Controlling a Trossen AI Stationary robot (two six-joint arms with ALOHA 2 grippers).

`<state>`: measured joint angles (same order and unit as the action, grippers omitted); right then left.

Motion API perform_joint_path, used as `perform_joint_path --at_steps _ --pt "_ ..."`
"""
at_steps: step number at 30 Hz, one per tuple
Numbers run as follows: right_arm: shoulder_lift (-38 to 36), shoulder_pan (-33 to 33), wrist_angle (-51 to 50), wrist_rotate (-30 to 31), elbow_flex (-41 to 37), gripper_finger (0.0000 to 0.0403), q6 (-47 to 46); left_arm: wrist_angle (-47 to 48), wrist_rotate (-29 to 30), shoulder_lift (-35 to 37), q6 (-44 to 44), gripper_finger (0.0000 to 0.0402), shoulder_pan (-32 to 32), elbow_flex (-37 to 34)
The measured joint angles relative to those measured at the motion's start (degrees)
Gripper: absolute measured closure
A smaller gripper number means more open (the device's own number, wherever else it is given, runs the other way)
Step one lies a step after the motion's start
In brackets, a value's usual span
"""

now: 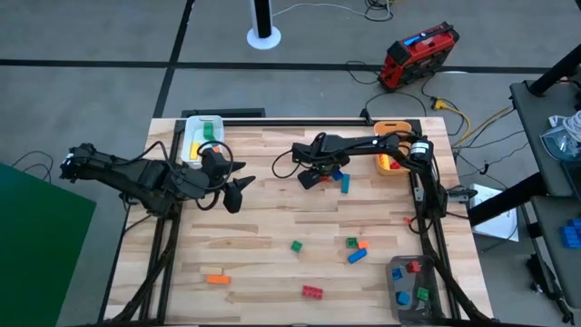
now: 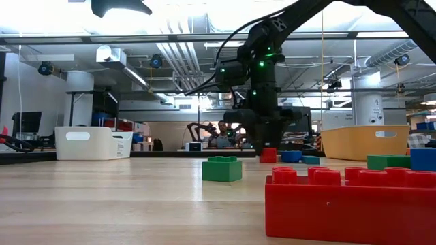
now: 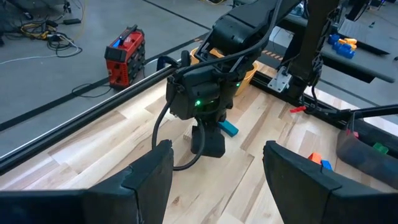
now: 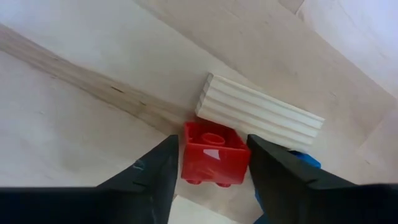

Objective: Sort blocks by size
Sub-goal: Put the small red game piece into the black bin

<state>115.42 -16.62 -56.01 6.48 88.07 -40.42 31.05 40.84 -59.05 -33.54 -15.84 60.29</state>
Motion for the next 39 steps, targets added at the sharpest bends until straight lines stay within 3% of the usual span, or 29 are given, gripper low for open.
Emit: perform_joint_path --at_steps 7,17,24,29,39 --pt "-0.1 0.0 0.2 0.0 -0.3 0.0272 0.6 0.0 0.0 0.0 0.0 0.0178 0.0 0.0" --pt "-1.0 0.1 0.4 0.0 -0.5 0.0264 0.6 0.0 0.0 0.0 0.0 0.0178 0.0 0.0" --pt "-9.1 2.9 -2.3 -3.8 -0.5 0.0272 4.8 -0.1 -0.5 0.0 0.0 0.0178 0.1 0.0" --pt "-18.2 8.8 -8.2 -8.0 -0.4 0.0272 11.4 -0.1 -1.3 0.0 0.0 0.0178 0.2 0.0" --pt "-32.8 29.5 -20.0 -7.8 -2.0 0.027 10.5 -0.1 -4.3 0.0 0.4 0.0178 0.3 0.0"
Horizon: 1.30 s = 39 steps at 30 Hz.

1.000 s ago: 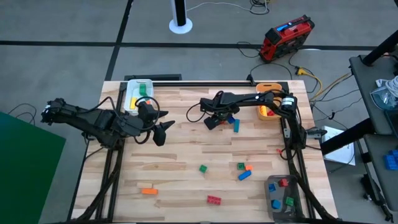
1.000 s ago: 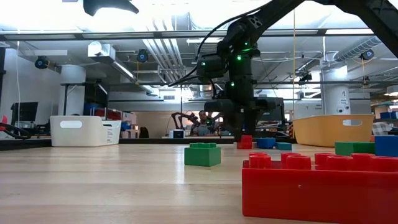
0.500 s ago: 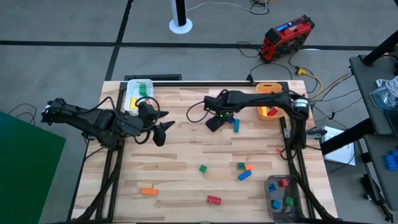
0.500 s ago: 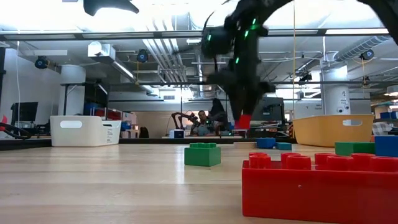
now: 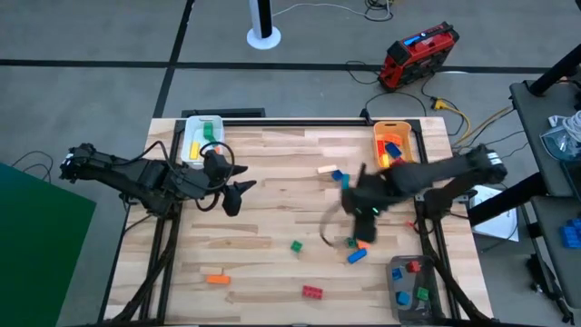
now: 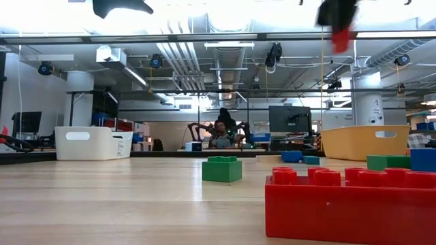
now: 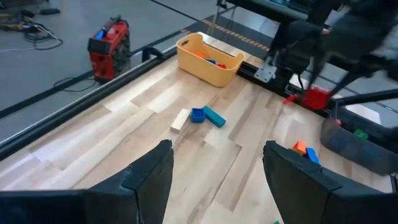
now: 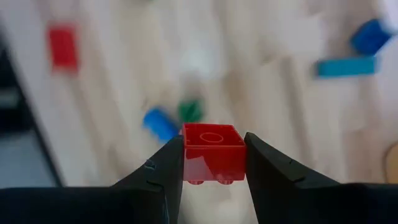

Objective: Sort blocks by size
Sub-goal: Put the small red game piece into the black bin, then put the big brown block into the white bin

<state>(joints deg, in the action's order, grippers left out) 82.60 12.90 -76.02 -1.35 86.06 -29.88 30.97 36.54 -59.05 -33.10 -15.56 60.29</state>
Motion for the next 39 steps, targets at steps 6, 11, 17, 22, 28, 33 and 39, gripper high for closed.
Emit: perform_joint_path --at_steps 6,11,17,22,28,33,39 --pt "-5.0 16.0 -3.4 -2.1 -5.1 0.0268 -4.5 0.0 -1.3 0.0 0.2 0.0178 0.0 0.0" --pt "-7.4 29.8 -1.9 -2.2 -10.8 0.0268 -13.3 0.0 -1.3 0.0 0.0 0.0178 0.0 0.0" --pt "-7.8 41.9 2.1 -2.2 -16.2 0.0267 -23.8 0.0 -1.6 0.0 -0.2 0.0178 0.0 0.0" --pt "-5.4 47.0 7.8 -2.1 -18.8 0.0266 -28.2 0.1 -1.6 0.0 -0.2 0.0178 0.0 0.0" --pt "-1.7 48.8 9.3 -2.1 -19.7 0.0238 -32.2 0.1 -1.6 0.0 -0.2 0.0178 0.0 0.0" --pt "0.2 48.7 9.2 -2.1 -19.8 0.0195 -32.6 0.1 -1.6 0.0 -0.5 0.0178 0.0 0.0" --pt "0.3 48.4 9.0 -1.5 -19.8 0.0145 -32.8 0.1 -1.6 0.0 -1.0 0.0178 0.0 0.0"
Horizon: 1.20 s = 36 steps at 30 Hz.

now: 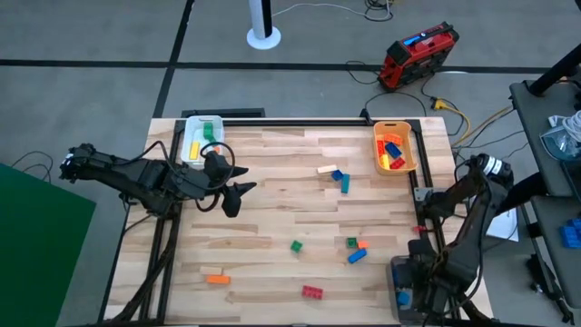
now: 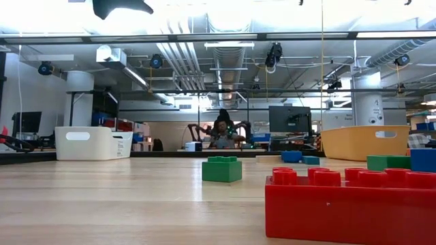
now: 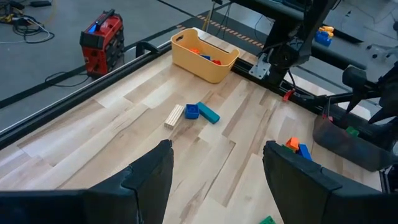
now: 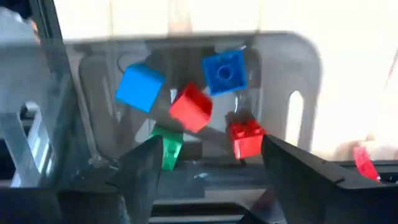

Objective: Sort blocks by size
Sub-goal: Put the big brown block into the white bin

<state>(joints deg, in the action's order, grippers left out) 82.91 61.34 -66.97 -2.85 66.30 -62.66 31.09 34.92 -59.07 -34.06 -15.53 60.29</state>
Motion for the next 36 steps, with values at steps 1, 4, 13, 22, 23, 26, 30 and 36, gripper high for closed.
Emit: perform_joint_path --at_steps 1,4,13,22,23,26,30,36 --pt "-0.5 -0.5 -0.1 0.6 0.0 0.0138 -0.4 0.0 0.0 0.0 0.0 0.0178 0.0 0.0" --pt "-2.5 -3.5 -0.7 4.9 0.1 0.0126 -2.0 0.0 -1.5 0.0 -0.5 0.0178 0.0 0.0" --pt "-8.4 -21.8 -5.2 18.4 4.2 0.0139 -0.8 2.2 -18.9 -0.7 -6.8 0.0178 -0.1 0.0" --pt "-12.1 -34.4 -3.9 33.9 9.8 0.0176 9.0 19.2 -40.1 -6.2 -16.0 0.0194 -10.6 0.0" --pt "-12.2 -35.0 -3.6 35.6 10.2 0.018 10.3 20.5 -40.1 -7.1 -15.7 0.0205 -12.5 0.0" --pt "-12.4 -36.4 -2.1 39.8 11.0 0.0187 13.5 22.6 -40.2 -10.2 -14.6 0.0264 -17.8 0.0" --pt "-12.3 -37.8 -0.5 42.2 11.2 0.0195 15.4 23.4 -40.2 -14.5 -14.2 0.0377 -22.8 -0.1" --pt "-11.3 -38.4 0.1 43.6 11.2 0.0205 16.2 22.4 -40.2 -19.0 -14.4 0.0398 -25.7 -1.4"
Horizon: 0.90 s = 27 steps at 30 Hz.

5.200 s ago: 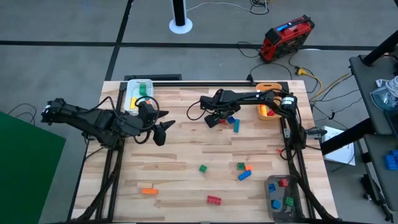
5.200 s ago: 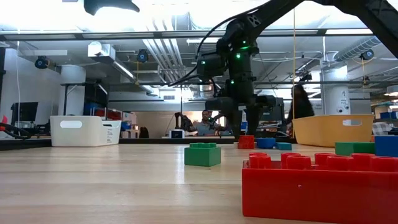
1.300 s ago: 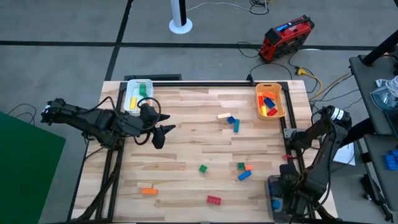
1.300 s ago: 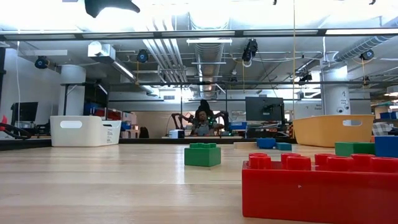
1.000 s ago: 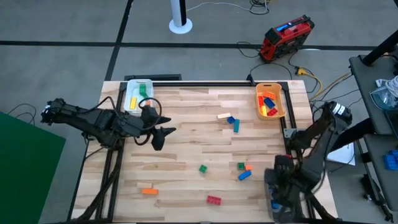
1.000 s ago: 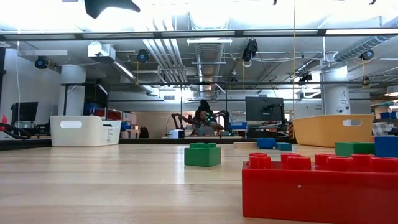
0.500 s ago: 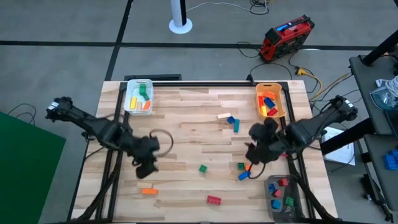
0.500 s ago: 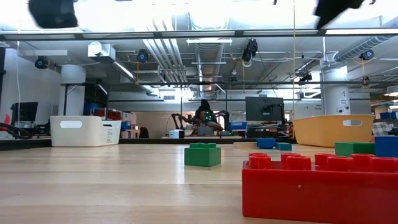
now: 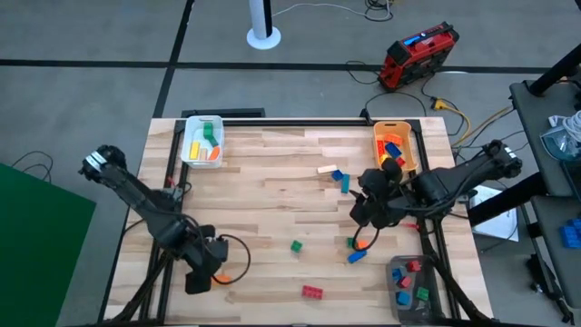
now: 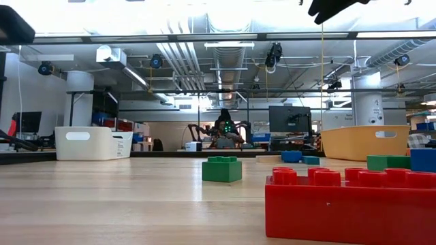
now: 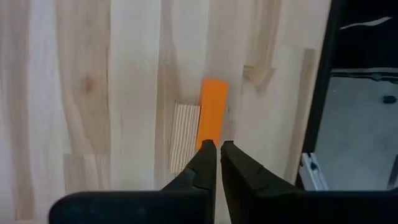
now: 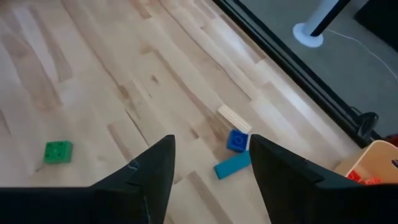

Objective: Sort blocks by size
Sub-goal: Put the big brown block into the white bin

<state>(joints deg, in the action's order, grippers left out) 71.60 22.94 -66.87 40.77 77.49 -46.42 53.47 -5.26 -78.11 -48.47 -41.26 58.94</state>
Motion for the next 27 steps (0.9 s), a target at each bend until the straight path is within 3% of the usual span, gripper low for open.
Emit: perform_joint_path --at_steps 15,27 --pt "0.8 0.0 0.0 0.9 0.0 0.0211 -0.1 -10.5 0.0 -7.4 -0.6 0.0401 -2.4 -6.4" --pt "0.8 0.0 0.0 1.9 0.0 0.0227 0.0 -10.7 2.9 -14.2 -0.6 0.0402 -2.8 -7.5"
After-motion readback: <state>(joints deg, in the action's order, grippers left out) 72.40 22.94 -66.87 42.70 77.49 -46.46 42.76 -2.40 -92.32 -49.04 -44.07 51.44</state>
